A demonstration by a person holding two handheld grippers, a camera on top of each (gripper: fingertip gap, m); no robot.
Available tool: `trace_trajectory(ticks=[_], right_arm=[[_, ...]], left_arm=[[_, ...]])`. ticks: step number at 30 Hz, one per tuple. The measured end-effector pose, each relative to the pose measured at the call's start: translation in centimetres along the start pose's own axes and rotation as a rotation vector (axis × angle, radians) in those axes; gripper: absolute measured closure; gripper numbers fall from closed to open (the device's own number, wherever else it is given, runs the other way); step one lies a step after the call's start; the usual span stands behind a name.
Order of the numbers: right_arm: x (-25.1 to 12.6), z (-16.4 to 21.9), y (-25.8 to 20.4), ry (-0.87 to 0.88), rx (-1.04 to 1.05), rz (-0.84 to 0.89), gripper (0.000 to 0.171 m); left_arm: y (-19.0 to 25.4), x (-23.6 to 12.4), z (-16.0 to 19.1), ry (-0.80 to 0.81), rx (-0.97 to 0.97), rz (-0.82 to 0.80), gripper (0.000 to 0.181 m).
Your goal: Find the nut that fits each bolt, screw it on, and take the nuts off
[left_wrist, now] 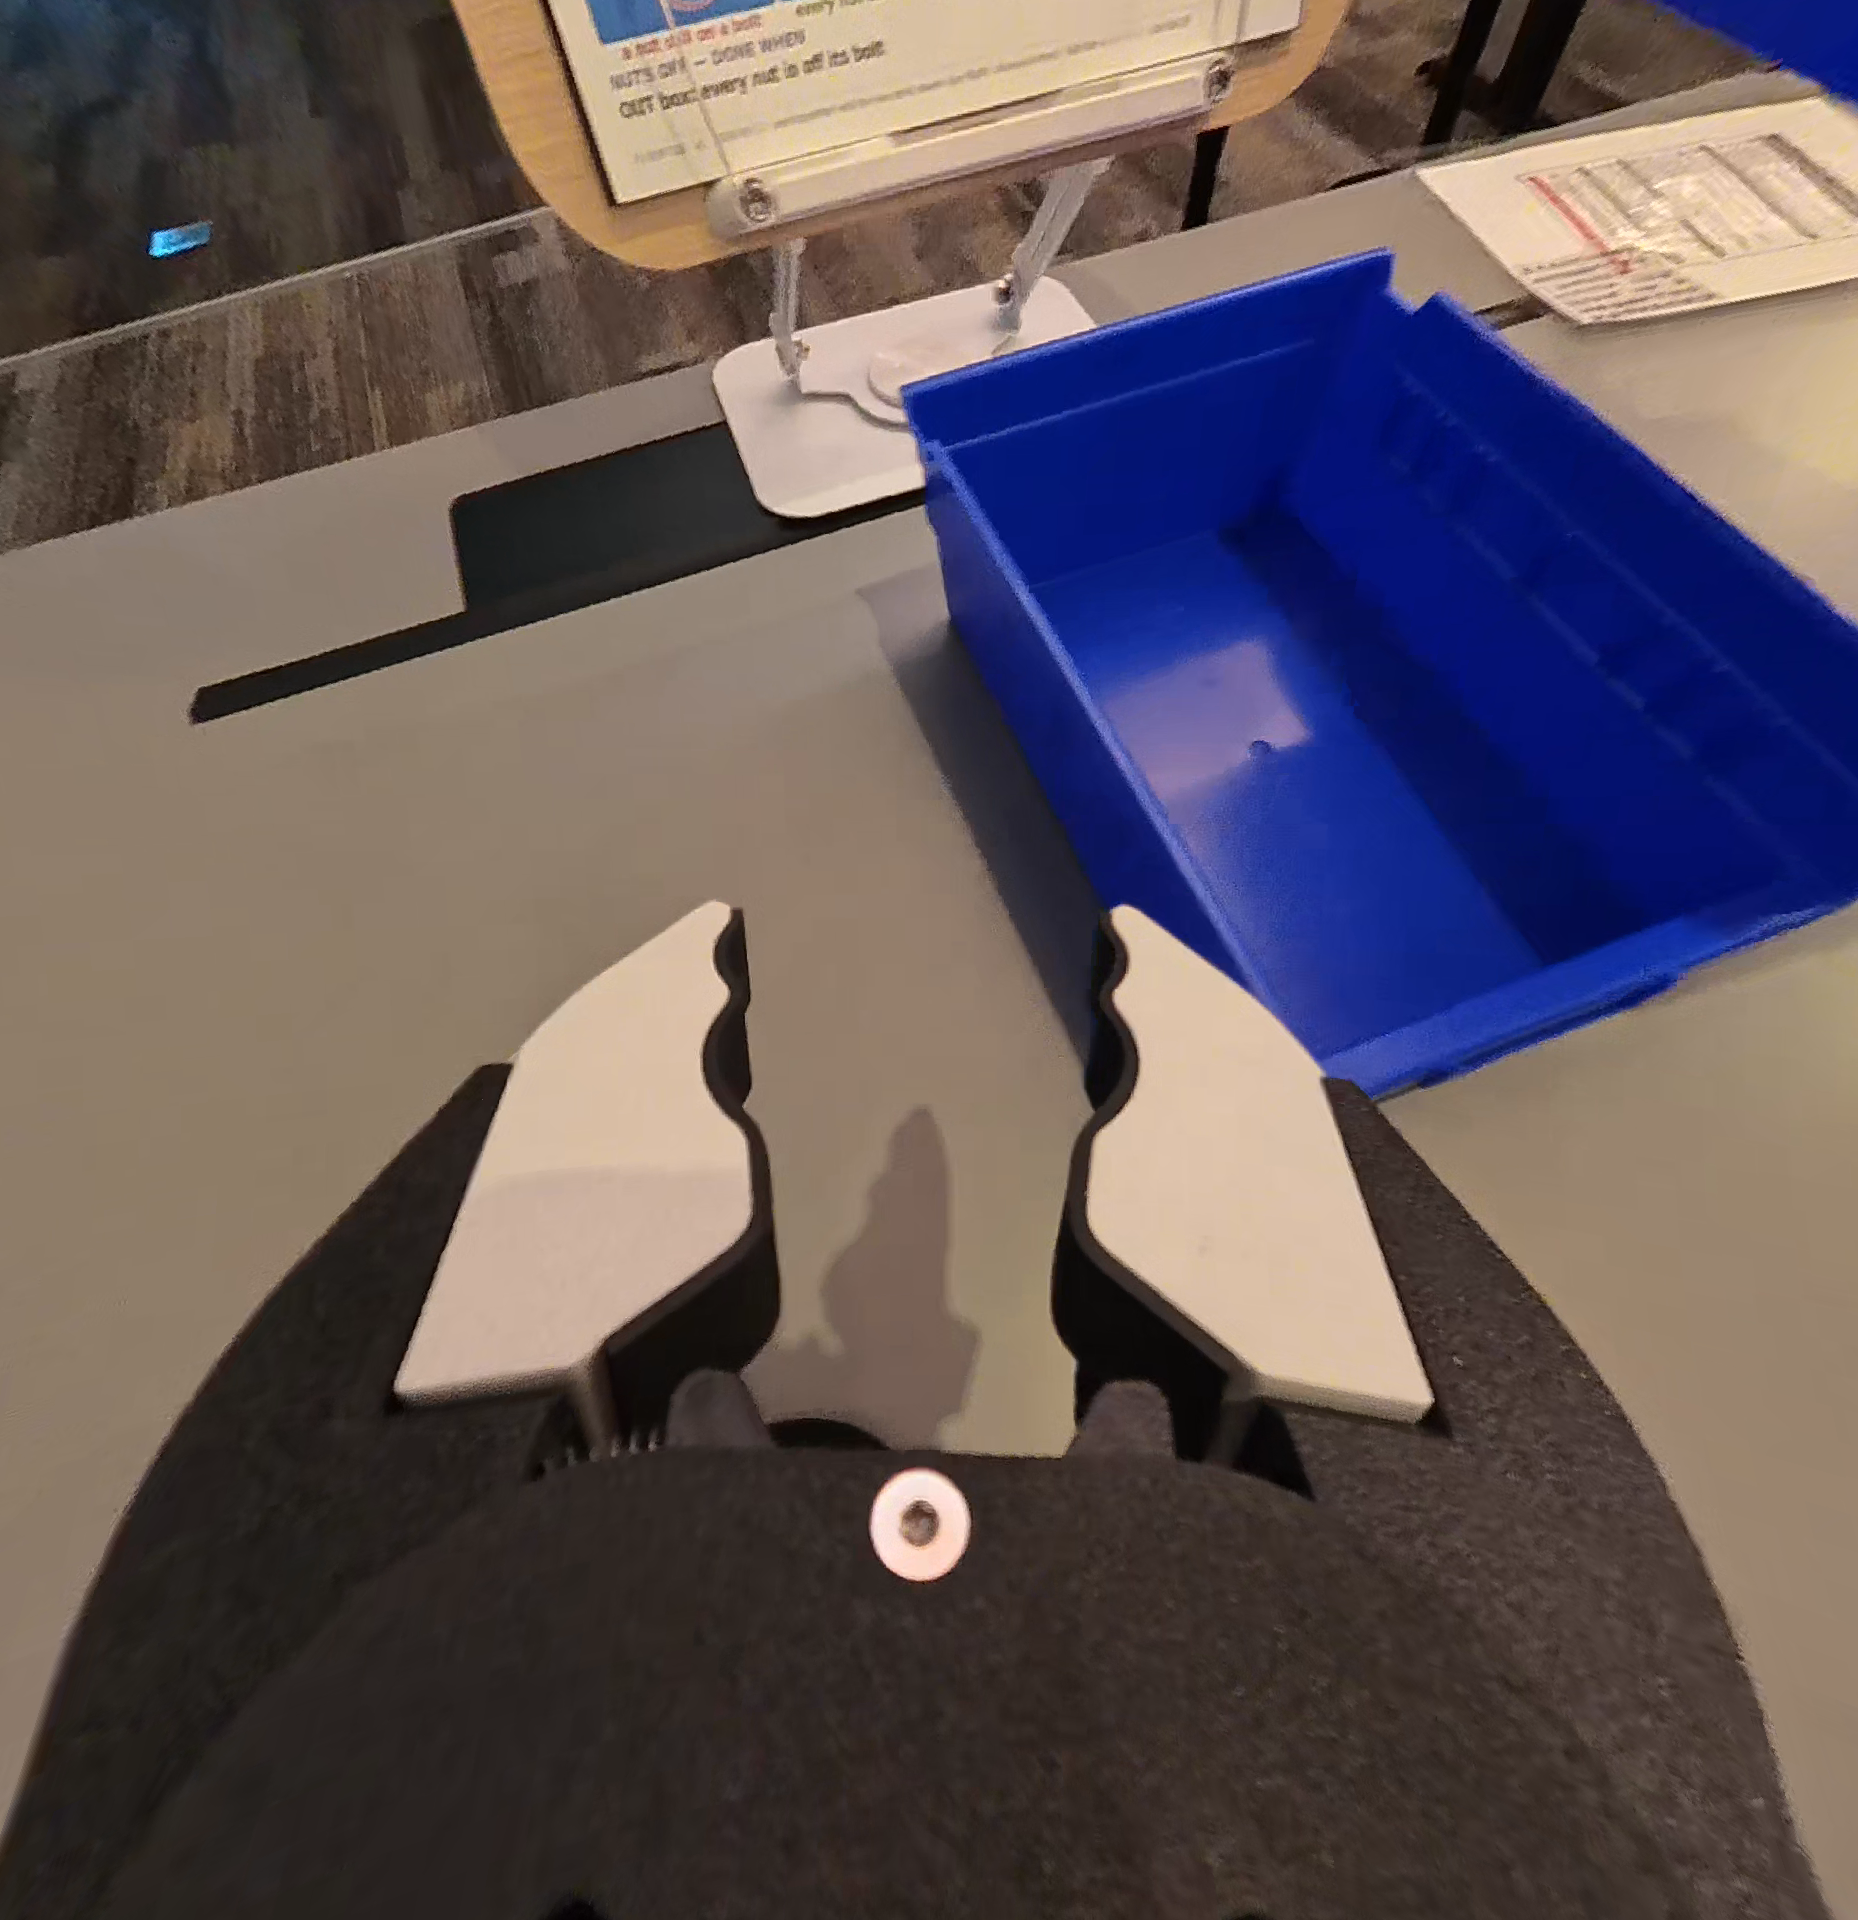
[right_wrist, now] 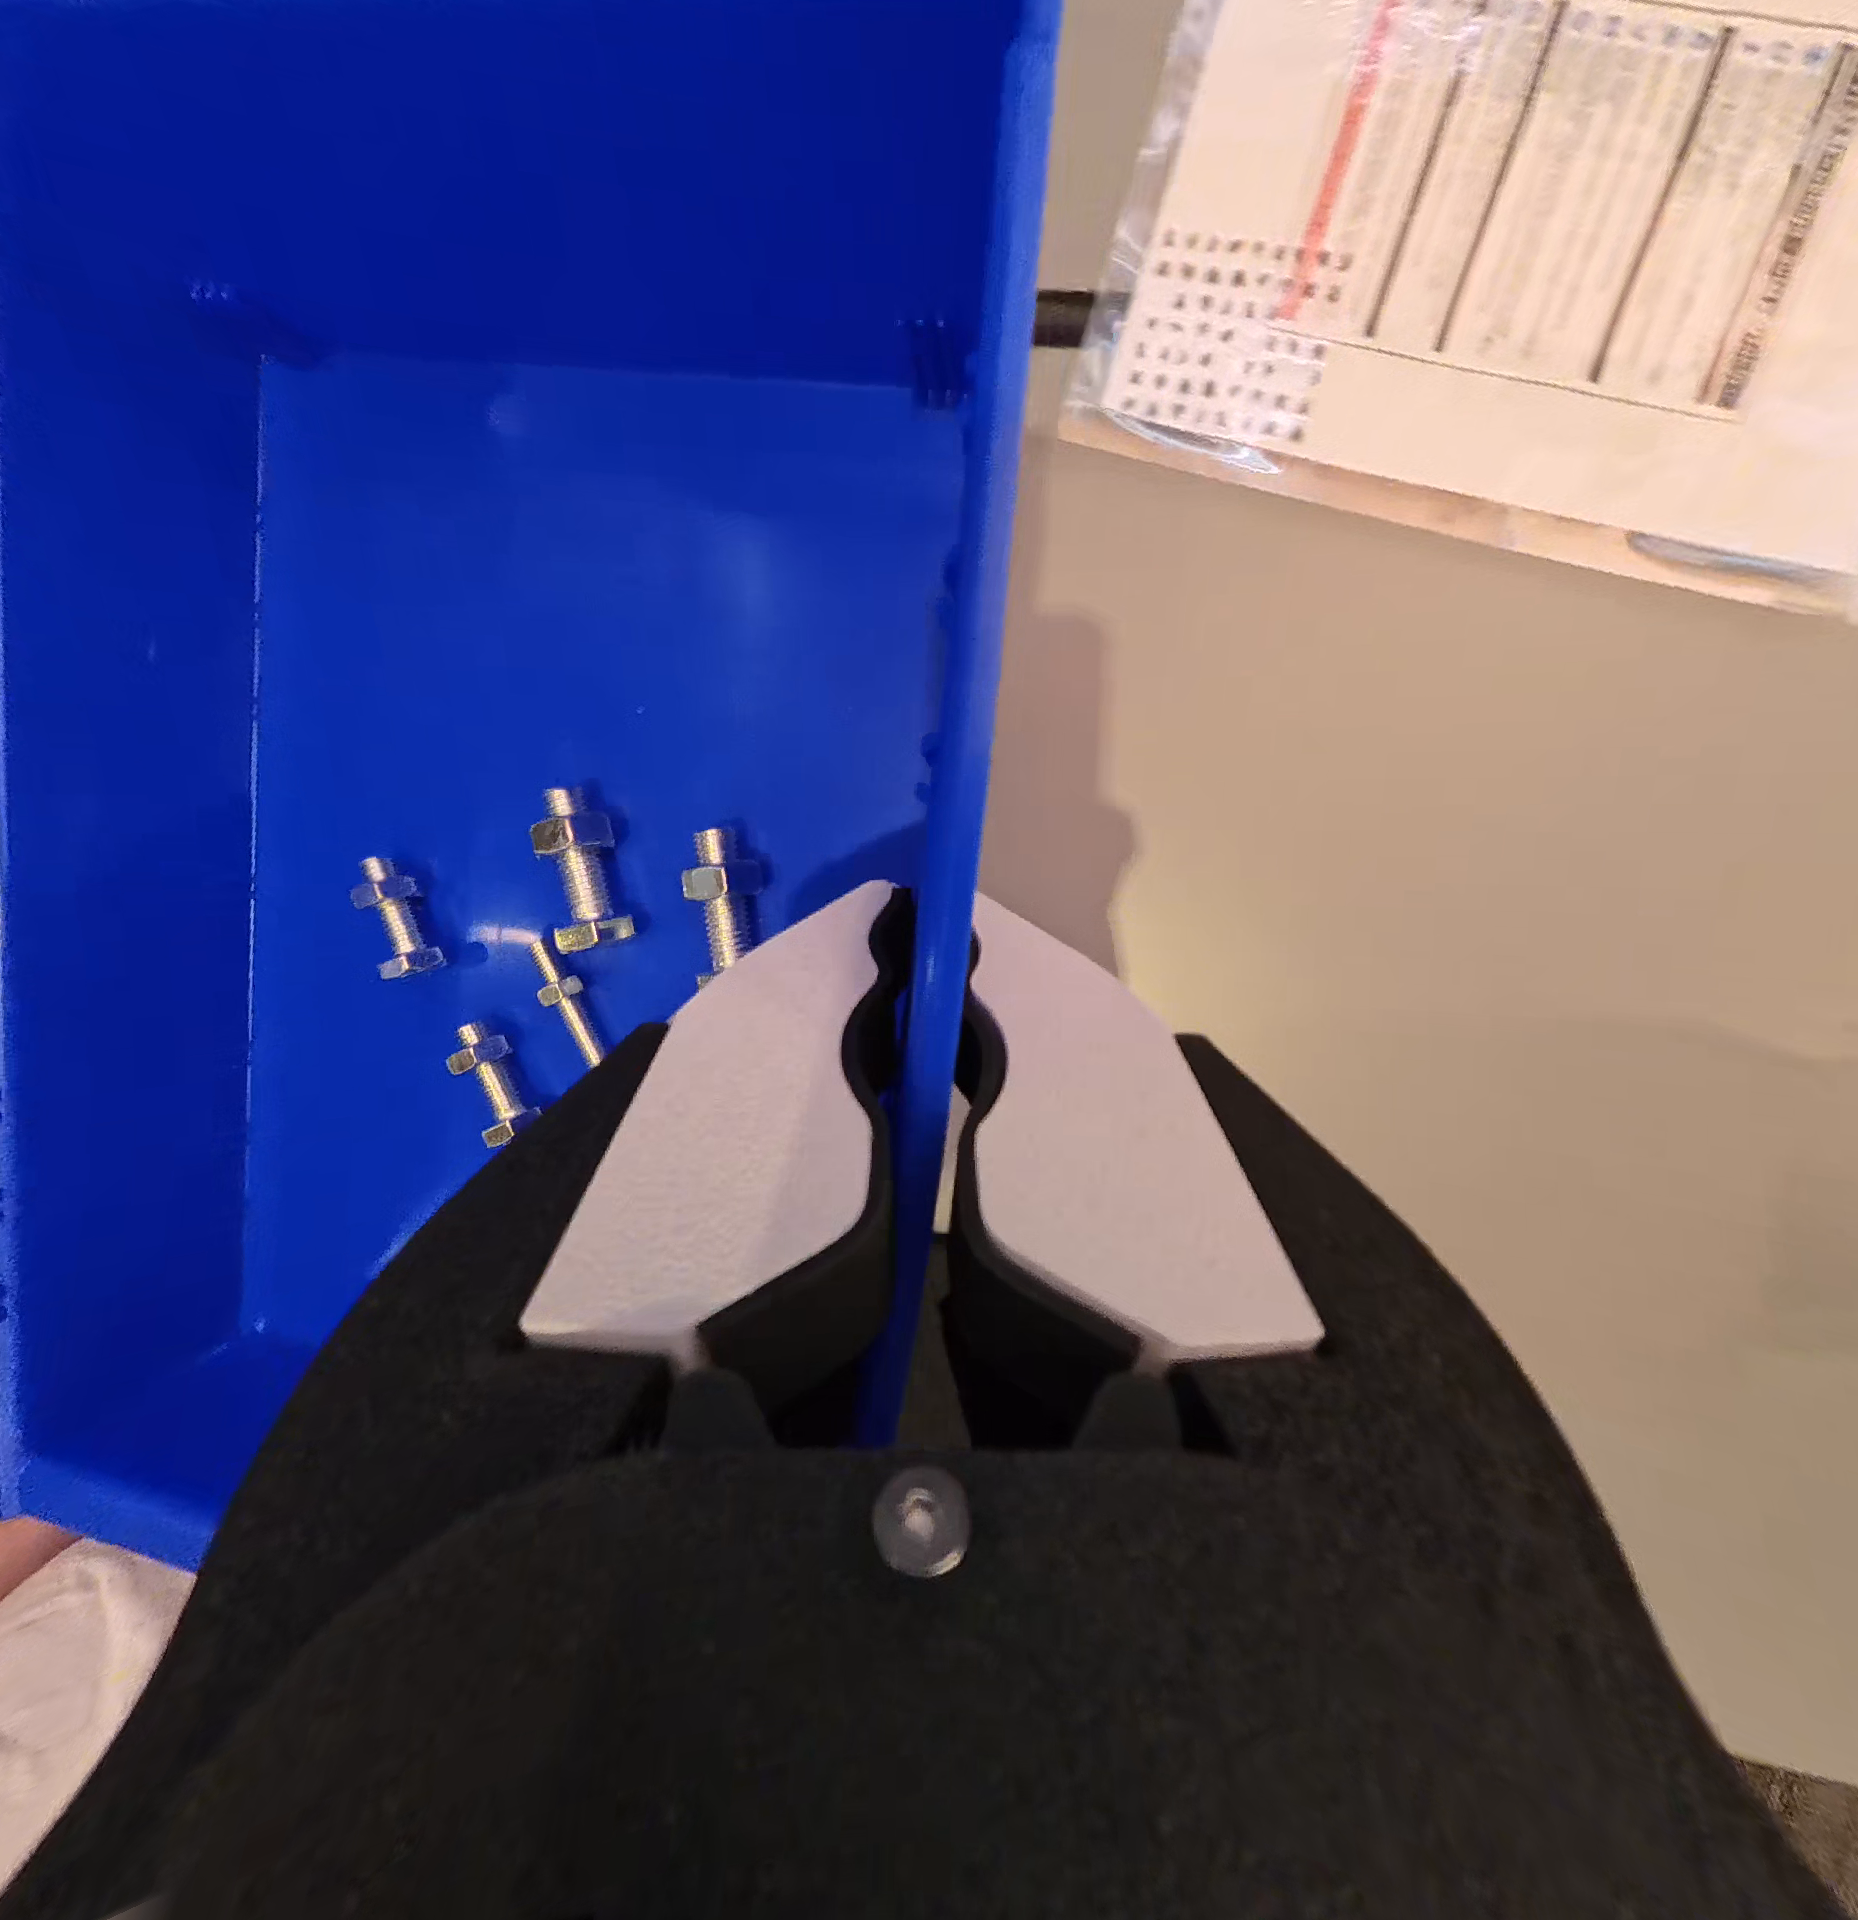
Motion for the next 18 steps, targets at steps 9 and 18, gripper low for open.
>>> trace_trajectory(ticks=[9,18], right_arm=[[4.7,-1.5,-4.4,-0.080,-0.065,-0.078,0.165],[7.2,-3.0,-6.5,-0.116,-0.091,-0.090,0.165]], left_arm=[[-6.0,0.7,-1.6,-0.137,0.367,-0.393,0.117],[-10.8,-1.1,-2.2,-0.142,0.613,-0.644,0.122]])
Point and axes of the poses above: each gripper's, where its closed fingertips meet, x out along the fingers, z out of its underside, y = z × x across the jaws, the point moved 7 cm from there along -x, back along the fingers, and after that the axes turned 10 degrees about -z, right-handed, at the moved point
